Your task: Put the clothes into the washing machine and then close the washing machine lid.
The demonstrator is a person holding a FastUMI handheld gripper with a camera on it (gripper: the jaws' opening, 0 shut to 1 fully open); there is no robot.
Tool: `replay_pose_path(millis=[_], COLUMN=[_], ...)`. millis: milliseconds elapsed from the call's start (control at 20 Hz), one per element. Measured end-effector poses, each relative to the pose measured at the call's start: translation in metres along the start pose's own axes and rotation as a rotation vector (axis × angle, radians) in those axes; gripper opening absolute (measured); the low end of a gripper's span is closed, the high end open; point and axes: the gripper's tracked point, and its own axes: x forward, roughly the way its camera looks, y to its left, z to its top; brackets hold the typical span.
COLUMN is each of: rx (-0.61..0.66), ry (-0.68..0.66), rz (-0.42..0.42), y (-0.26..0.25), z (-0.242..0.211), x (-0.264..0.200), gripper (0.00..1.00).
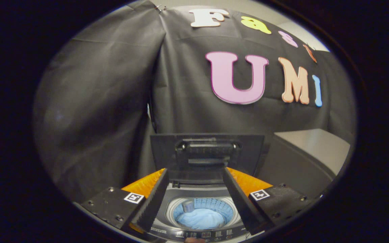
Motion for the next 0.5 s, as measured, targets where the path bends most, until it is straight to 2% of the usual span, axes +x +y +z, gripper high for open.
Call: replay_pose_path(millis=[300,500], rx=[0.042,0.068], ry=[-0.168,-0.219], rz=[0.015,0.035], y=[-0.002,-0.004], z=[0.089,0.123], x=[-0.001,0.018], gripper=[0.98,0.98])
